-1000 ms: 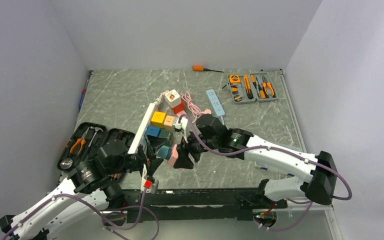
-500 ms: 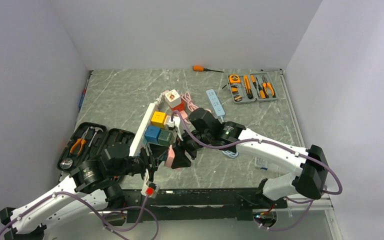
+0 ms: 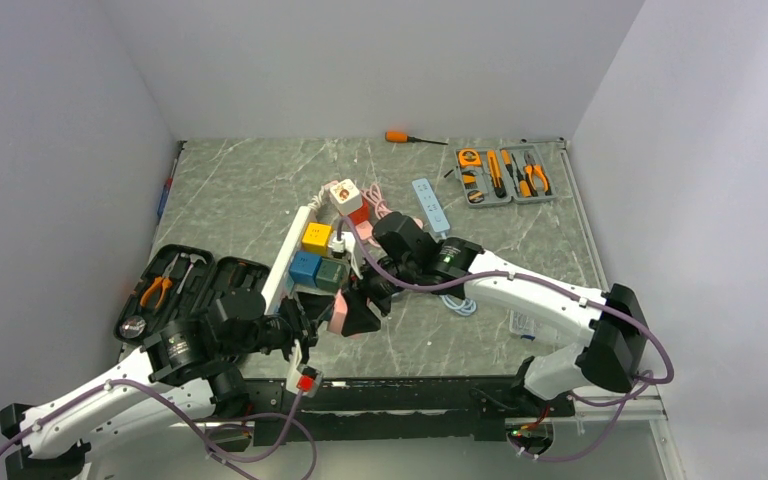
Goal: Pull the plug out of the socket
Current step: Remove the plug from the socket, then place the plug at the corner of the board.
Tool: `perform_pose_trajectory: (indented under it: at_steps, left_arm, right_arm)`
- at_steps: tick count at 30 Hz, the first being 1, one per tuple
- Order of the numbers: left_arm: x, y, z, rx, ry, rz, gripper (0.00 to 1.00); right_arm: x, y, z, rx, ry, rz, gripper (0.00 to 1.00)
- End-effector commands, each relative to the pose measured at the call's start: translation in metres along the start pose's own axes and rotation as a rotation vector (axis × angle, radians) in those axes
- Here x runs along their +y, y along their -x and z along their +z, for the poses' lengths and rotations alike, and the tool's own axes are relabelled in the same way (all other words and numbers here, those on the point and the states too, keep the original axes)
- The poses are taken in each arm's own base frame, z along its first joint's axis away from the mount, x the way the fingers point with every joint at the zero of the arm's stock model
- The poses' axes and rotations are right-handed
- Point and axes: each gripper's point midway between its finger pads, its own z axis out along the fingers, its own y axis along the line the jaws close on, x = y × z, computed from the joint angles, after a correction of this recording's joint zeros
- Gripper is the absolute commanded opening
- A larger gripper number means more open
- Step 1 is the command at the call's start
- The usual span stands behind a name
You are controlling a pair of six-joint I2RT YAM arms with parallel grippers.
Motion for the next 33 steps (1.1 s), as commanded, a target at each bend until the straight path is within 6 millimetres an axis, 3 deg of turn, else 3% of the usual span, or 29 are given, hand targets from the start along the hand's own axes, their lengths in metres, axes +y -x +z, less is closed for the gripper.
perform_pose_trajectory:
  at_steps: [1,4,12,17,20,23,25,28,33]
  left_arm:
    - [0.005,-0.001,0.0,0.016,0.006,0.05,0.0]
    - [-0.004,-0.004,-0.002,0.033,-0.046,0.04,0.0]
    - [-0.003,-0.016,-0.01,0.103,-0.038,0.067,0.0]
    - [-0.02,-0.025,-0.013,0.145,-0.089,0.078,0.0]
    - [-0.025,-0.029,-0.013,0.161,-0.092,0.069,0.0]
    - [-0.028,-0.034,-0.009,0.18,-0.09,0.049,0.0]
    - [-0.031,-0.036,-0.005,0.187,-0.096,0.038,0.0]
    - [-0.032,-0.036,0.003,0.182,-0.113,-0.009,0.0]
    - [-0.023,-0.021,0.022,0.11,-0.159,-0.167,0.0]
  right_arm:
    - [0.007,0.008,-0.02,-0.047,-0.019,-0.028,0.0]
    - [0.011,-0.006,-0.028,-0.032,-0.034,-0.006,0.0]
    - [0.017,-0.048,-0.038,0.045,-0.044,0.071,0.0]
    - [0.025,-0.056,-0.047,0.052,-0.044,0.094,0.0]
    - [0.018,-0.059,-0.056,0.046,-0.117,0.107,0.0]
    - [-0.028,-0.058,-0.07,-0.008,-0.402,0.192,0.0]
    - [-0.072,-0.062,-0.088,-0.058,-0.625,0.308,0.0]
    - [-0.128,-0.087,-0.116,-0.101,-0.888,0.533,0.0]
    - [-0.177,-0.124,-0.148,-0.139,-1.114,0.749,0.0]
